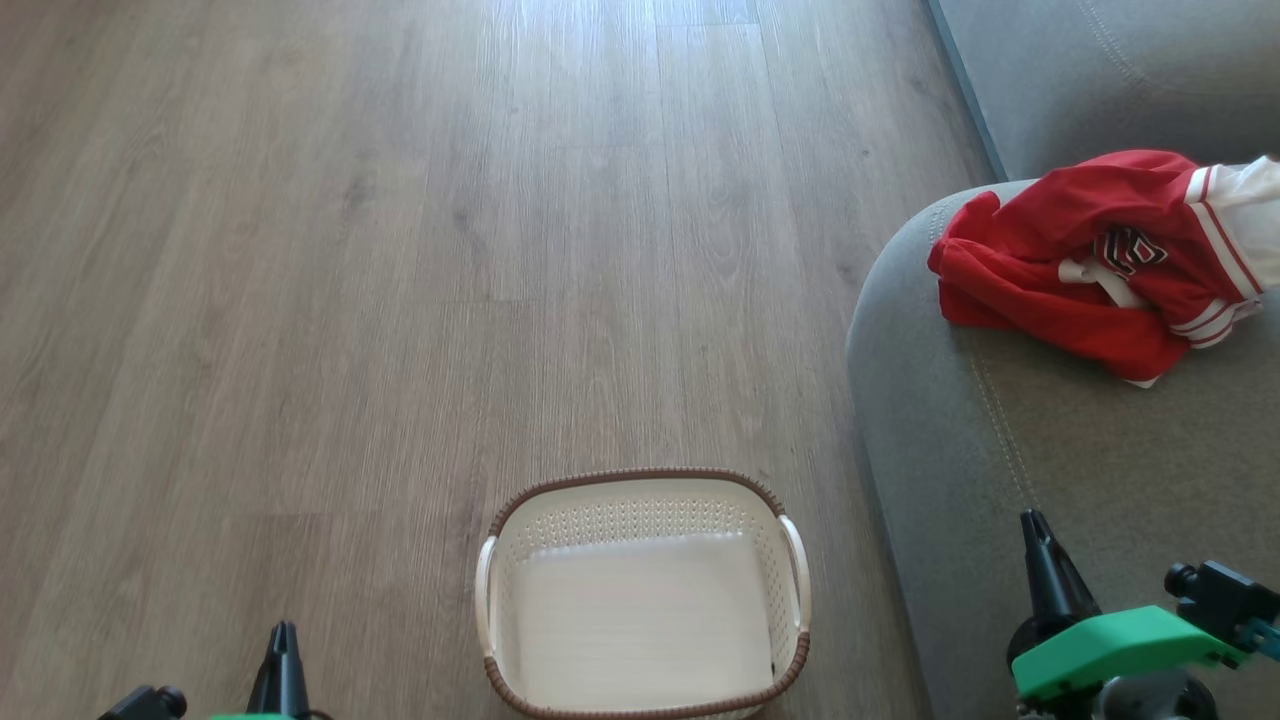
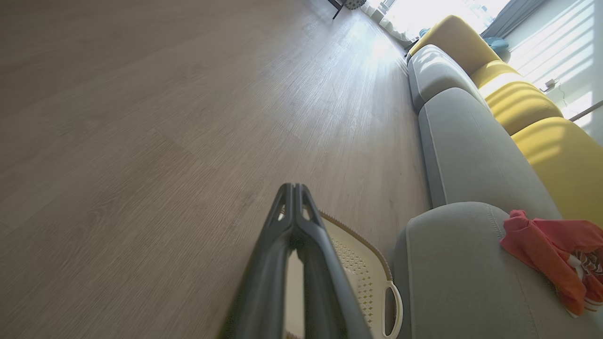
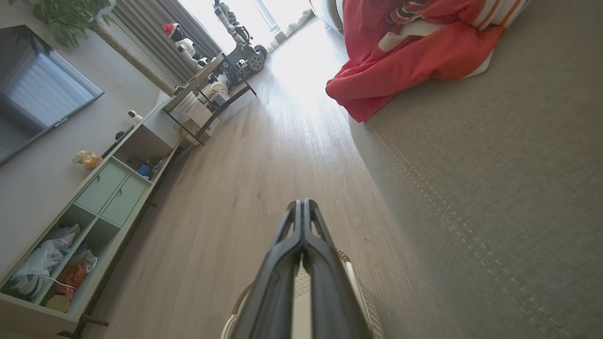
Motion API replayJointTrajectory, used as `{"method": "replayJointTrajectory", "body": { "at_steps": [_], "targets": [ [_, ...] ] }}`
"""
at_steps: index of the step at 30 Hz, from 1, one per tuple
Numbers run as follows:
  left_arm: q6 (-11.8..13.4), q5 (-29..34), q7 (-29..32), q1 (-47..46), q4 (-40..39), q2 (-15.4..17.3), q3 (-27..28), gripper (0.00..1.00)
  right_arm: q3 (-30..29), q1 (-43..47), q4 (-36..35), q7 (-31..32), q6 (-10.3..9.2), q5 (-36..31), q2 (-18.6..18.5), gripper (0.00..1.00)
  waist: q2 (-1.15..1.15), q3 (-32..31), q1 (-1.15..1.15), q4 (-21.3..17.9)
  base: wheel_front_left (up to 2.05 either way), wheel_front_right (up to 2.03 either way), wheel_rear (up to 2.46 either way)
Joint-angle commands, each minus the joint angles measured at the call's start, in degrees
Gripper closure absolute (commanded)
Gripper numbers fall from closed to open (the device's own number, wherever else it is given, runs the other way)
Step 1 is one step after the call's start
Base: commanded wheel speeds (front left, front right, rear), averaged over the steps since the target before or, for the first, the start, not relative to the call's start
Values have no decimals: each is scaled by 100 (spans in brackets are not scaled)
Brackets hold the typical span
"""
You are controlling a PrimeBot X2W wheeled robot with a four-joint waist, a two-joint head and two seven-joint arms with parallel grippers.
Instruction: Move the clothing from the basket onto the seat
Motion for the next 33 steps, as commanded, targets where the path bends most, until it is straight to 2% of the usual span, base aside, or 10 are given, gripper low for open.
{"method": "replayJointTrajectory", "body": {
  "at_steps": [1, 33],
  "targets": [
    [-41, -117, 50, -242, -195, 34, 213, 100, 3, -315, -175, 46, -1, 172, -21, 100, 0, 2, 0, -4, 0, 0, 0],
    [-492, -1617, 547, -537, -302, -293, 882, 100, -78, -624, -156, 451, -1, 2198, -56, 100, 0, 58, 0, -92, 0, 0, 0]
  ]
}}
